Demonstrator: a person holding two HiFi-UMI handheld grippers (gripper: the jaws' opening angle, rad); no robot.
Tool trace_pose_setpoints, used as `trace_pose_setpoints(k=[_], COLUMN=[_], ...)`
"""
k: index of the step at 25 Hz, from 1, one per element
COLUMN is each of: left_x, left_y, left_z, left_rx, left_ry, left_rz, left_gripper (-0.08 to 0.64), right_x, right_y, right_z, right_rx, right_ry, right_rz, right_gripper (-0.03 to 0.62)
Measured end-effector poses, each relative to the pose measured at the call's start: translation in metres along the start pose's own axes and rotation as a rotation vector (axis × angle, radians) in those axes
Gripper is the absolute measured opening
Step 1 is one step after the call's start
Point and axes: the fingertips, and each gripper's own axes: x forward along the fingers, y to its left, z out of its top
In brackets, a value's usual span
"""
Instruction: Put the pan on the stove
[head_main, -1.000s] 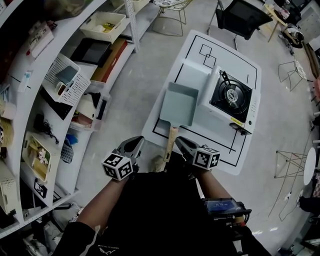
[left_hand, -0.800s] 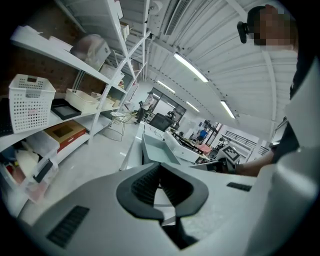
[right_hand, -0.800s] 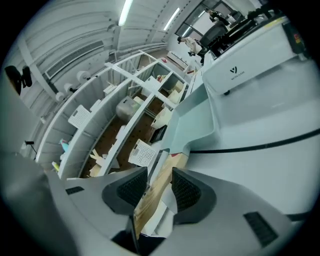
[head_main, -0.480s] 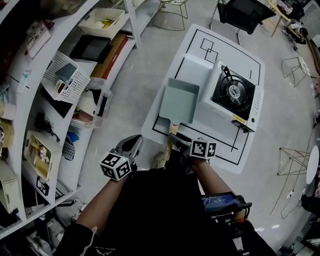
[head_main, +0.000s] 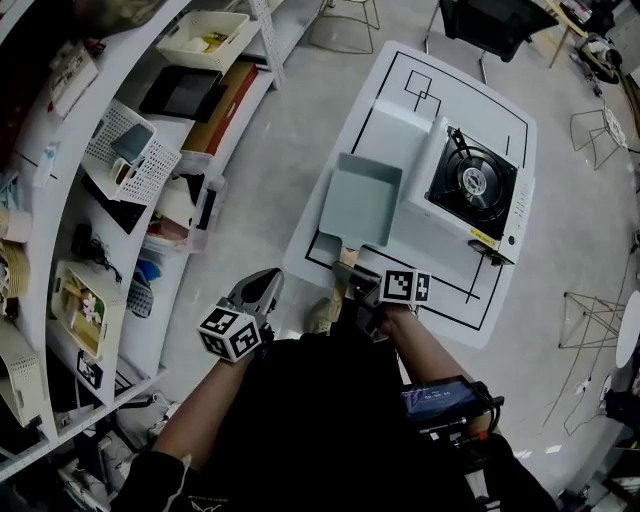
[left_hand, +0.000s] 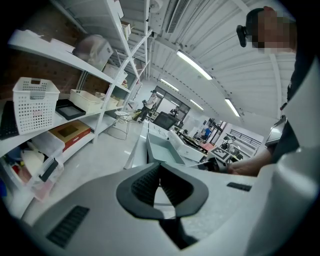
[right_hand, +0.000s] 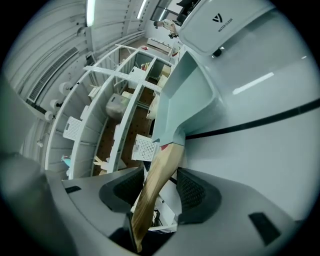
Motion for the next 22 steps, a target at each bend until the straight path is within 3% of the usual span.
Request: trace_pose_setpoints(k=[5,9,22], left_x=[0.002,0.001,0.004], left_y=[0.003,0.000,-0.006], left_z=[-0.001,0.003,-0.005], left_rx=[-0.012,-0.012,0.000], left_ry=[0.000,-0.013,0.023], left_rz=[0.001,-0.015,-0.036], left_gripper=[0.009,0.009,0.009], right_x=[0.008,0.011,-0.001], right_y=[0.001,0.002,0.009], right_z=[-0.006,-0.005,0.004], right_rx=[0.076,0.135,0.197], right_ry=[0.034,-0.001,-0.092], right_rz=[0.016,0.037,0.109], right_gripper=[0.216,0.167,0.129])
